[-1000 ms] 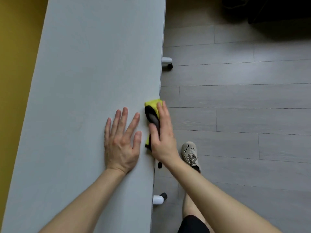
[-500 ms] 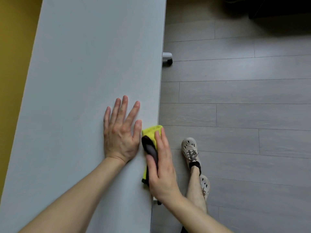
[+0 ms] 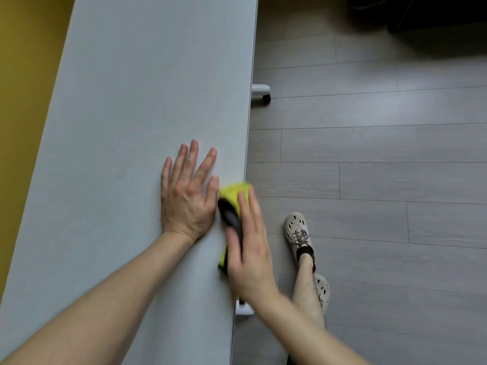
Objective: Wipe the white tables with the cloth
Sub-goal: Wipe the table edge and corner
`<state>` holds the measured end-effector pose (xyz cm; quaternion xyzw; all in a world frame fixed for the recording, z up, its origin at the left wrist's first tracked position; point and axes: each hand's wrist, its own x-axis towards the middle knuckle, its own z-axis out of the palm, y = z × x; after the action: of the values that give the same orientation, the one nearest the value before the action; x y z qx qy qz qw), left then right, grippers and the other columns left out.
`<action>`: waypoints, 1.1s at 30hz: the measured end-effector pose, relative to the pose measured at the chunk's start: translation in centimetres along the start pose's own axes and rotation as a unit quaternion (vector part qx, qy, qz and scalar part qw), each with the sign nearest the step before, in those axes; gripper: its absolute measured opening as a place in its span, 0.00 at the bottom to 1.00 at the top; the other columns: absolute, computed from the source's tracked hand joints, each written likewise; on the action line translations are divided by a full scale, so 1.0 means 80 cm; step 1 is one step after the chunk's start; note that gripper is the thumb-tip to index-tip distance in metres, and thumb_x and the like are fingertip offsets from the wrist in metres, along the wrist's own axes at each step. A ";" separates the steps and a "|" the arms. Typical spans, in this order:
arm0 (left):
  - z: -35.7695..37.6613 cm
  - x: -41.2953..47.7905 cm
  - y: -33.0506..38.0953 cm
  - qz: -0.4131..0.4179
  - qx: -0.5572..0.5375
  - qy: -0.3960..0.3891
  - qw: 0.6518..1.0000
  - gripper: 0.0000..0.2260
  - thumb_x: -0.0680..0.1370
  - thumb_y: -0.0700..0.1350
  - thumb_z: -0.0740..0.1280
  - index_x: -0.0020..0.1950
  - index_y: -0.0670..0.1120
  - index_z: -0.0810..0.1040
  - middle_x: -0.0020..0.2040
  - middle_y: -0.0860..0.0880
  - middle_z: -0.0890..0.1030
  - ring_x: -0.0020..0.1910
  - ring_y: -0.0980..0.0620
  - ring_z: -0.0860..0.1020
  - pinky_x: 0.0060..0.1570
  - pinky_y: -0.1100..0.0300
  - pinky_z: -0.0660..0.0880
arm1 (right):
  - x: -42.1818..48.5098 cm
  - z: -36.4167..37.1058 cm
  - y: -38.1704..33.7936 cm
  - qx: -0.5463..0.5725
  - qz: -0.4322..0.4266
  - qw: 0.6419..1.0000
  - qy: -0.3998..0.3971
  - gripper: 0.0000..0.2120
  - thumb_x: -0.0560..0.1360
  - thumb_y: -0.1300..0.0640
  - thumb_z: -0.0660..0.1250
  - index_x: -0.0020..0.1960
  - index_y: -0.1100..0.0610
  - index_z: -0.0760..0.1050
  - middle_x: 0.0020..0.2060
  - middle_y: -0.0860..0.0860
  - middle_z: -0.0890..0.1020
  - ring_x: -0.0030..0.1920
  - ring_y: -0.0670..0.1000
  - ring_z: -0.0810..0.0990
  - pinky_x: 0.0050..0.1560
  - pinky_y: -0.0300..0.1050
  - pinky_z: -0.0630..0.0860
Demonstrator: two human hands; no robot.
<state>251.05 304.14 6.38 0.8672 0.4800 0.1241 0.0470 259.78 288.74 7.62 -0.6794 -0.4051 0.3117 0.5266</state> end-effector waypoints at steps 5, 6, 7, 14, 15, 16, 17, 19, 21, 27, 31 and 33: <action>0.000 0.001 -0.001 0.000 0.001 -0.001 1.000 0.24 0.87 0.55 0.56 0.85 0.56 0.68 0.87 0.47 0.62 0.87 0.47 0.59 0.84 0.38 0.55 | 0.037 -0.003 0.000 -0.024 0.012 1.000 -0.005 0.31 0.84 0.60 0.63 0.86 0.57 0.62 0.87 0.53 0.59 0.86 0.52 0.61 0.84 0.53 0.60; 0.000 0.001 -0.001 -0.001 0.002 0.001 1.000 0.24 0.87 0.56 0.56 0.85 0.57 0.67 0.87 0.48 0.62 0.87 0.48 0.59 0.84 0.38 0.55 | 0.081 0.002 0.001 -0.030 0.018 0.999 0.007 0.30 0.84 0.59 0.62 0.85 0.58 0.63 0.87 0.55 0.60 0.86 0.54 0.61 0.84 0.55 0.60; 0.000 0.001 -0.002 -0.004 0.001 0.002 1.000 0.24 0.87 0.56 0.56 0.85 0.57 0.67 0.87 0.48 0.62 0.87 0.48 0.58 0.84 0.39 0.55 | 0.128 0.005 0.002 -0.036 0.025 0.999 0.021 0.30 0.83 0.58 0.61 0.85 0.59 0.63 0.86 0.56 0.61 0.85 0.56 0.62 0.84 0.57 0.60; -0.003 0.002 0.000 -0.010 -0.003 -0.002 1.000 0.24 0.87 0.56 0.56 0.85 0.58 0.68 0.87 0.49 0.62 0.87 0.50 0.58 0.85 0.40 0.54 | 0.175 0.007 0.008 -0.054 0.006 0.997 0.054 0.30 0.83 0.57 0.58 0.86 0.58 0.63 0.86 0.55 0.61 0.85 0.56 0.61 0.83 0.60 0.61; -0.003 0.002 0.000 -0.006 -0.002 0.001 1.000 0.24 0.87 0.55 0.56 0.85 0.58 0.68 0.87 0.48 0.62 0.87 0.49 0.58 0.85 0.40 0.54 | 0.126 0.008 0.006 -0.046 0.002 0.997 0.055 0.30 0.84 0.59 0.60 0.85 0.59 0.63 0.86 0.55 0.61 0.86 0.55 0.61 0.83 0.60 0.61; -0.004 0.003 0.000 -0.002 -0.001 0.001 1.000 0.24 0.87 0.55 0.56 0.84 0.58 0.68 0.87 0.48 0.63 0.87 0.49 0.59 0.84 0.40 0.55 | 0.069 0.009 0.004 -0.036 -0.003 0.998 0.048 0.29 0.85 0.61 0.61 0.86 0.59 0.63 0.87 0.54 0.60 0.86 0.55 0.60 0.83 0.61 0.61; -0.004 0.003 0.000 0.000 -0.002 0.001 1.000 0.24 0.87 0.55 0.56 0.84 0.58 0.68 0.87 0.48 0.63 0.87 0.49 0.59 0.84 0.40 0.55 | 0.010 0.009 0.000 -0.026 -0.004 0.999 0.031 0.30 0.85 0.63 0.62 0.86 0.58 0.62 0.87 0.53 0.59 0.87 0.54 0.58 0.83 0.61 0.61; -0.004 0.002 0.001 -0.004 -0.006 0.001 1.000 0.24 0.87 0.55 0.57 0.84 0.57 0.69 0.87 0.48 0.64 0.87 0.49 0.59 0.85 0.41 0.54 | -0.087 0.004 -0.006 -0.005 0.005 1.000 -0.009 0.32 0.85 0.65 0.63 0.87 0.56 0.60 0.88 0.51 0.56 0.87 0.55 0.57 0.83 0.60 0.61; -0.005 0.001 0.004 -0.008 -0.016 0.005 1.000 0.23 0.87 0.55 0.58 0.83 0.56 0.71 0.86 0.48 0.66 0.86 0.48 0.61 0.85 0.41 0.54 | -0.114 0.000 -0.006 0.000 0.020 1.000 -0.024 0.33 0.84 0.65 0.64 0.87 0.56 0.59 0.88 0.50 0.55 0.87 0.54 0.57 0.83 0.59 0.60; -0.006 -0.002 0.001 0.010 -0.029 0.039 0.999 0.20 0.86 0.51 0.61 0.76 0.51 0.79 0.80 0.45 0.75 0.81 0.44 0.71 0.82 0.42 0.63 | 0.068 -0.006 -0.003 0.006 0.045 0.999 0.006 0.32 0.83 0.56 0.60 0.86 0.56 0.62 0.87 0.53 0.61 0.85 0.51 0.61 0.85 0.52 0.59; -0.014 -0.051 0.004 0.019 -0.049 0.007 0.999 0.22 0.87 0.48 0.57 0.80 0.48 0.75 0.82 0.43 0.71 0.83 0.43 0.67 0.84 0.41 0.59 | 0.076 -0.002 0.005 0.009 0.026 1.000 0.013 0.32 0.82 0.56 0.58 0.86 0.55 0.62 0.87 0.52 0.61 0.85 0.49 0.60 0.84 0.53 0.59; -0.024 -0.109 0.007 0.039 -0.054 -0.013 0.998 0.23 0.88 0.47 0.55 0.82 0.46 0.72 0.84 0.43 0.68 0.85 0.43 0.64 0.84 0.39 0.58 | -0.007 0.014 -0.001 0.015 0.028 0.999 0.042 0.32 0.82 0.60 0.59 0.86 0.56 0.62 0.87 0.53 0.61 0.86 0.50 0.58 0.85 0.57 0.58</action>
<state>246.61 296.40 6.89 0.8831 0.4374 0.1407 0.0949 258.58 288.76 7.41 -0.6950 -0.3585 0.3033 0.5445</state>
